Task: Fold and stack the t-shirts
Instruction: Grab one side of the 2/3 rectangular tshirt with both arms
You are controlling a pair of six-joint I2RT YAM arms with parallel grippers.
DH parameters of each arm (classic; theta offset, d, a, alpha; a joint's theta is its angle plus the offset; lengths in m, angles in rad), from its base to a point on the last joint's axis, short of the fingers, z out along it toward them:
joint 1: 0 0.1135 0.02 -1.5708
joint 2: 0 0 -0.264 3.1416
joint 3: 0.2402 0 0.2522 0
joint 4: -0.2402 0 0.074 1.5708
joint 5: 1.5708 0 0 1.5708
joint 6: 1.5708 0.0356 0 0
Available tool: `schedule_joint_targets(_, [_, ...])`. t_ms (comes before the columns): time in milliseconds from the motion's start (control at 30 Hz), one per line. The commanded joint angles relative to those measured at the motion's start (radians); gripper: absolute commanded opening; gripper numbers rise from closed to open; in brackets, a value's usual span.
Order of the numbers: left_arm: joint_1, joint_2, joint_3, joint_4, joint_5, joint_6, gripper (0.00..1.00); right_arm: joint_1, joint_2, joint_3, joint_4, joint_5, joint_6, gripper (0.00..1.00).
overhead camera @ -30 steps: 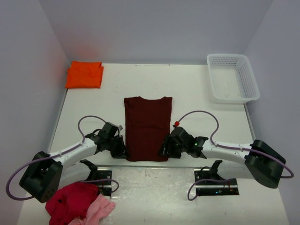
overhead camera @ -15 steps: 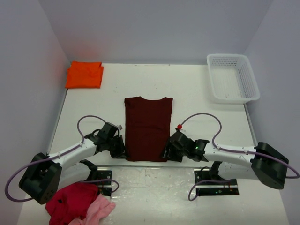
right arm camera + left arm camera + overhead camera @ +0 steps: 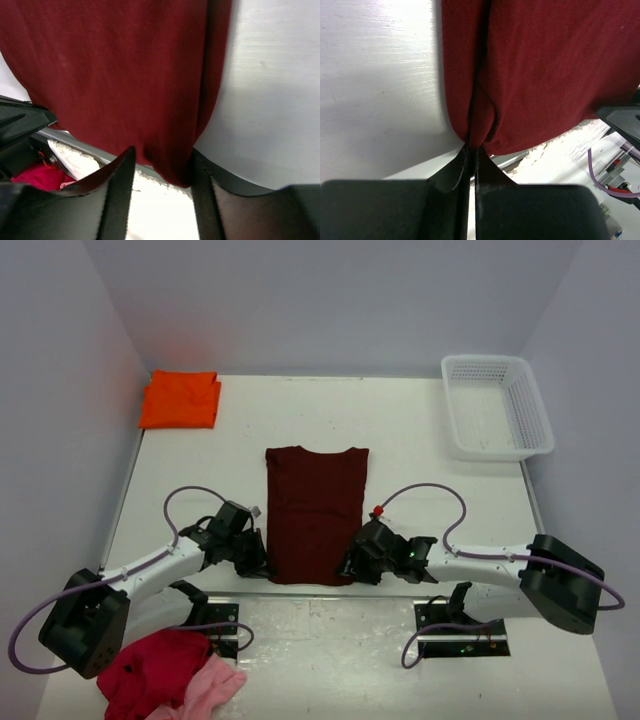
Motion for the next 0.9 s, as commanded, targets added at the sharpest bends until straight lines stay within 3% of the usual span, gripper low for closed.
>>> schedule_joint_targets(0, [0.003,-0.028,0.006,-0.008,0.013,0.029,0.00,0.021,0.078,-0.038,-0.095,0.058,0.029,0.46])
schedule_joint_targets(100, [0.001,-0.034,0.009,-0.019,0.010,0.032,0.00,0.039,0.078,-0.029,-0.107,0.072,0.052,0.33])
schedule_joint_targets(167, [0.001,-0.033,0.012,-0.020,0.010,0.033,0.00,0.062,0.080,-0.013,-0.153,0.104,0.066,0.14])
schedule_joint_targets(267, [0.001,-0.027,0.018,-0.019,0.009,0.035,0.00,0.078,0.084,-0.001,-0.161,0.113,0.075,0.00])
schedule_joint_targets(533, [0.001,-0.096,0.010,-0.064,0.013,0.026,0.00,0.084,0.073,0.066,-0.267,0.162,0.017,0.00])
schedule_joint_targets(867, [-0.005,-0.267,0.115,-0.222,0.027,-0.002,0.00,0.084,0.011,0.159,-0.433,0.172,-0.072,0.00])
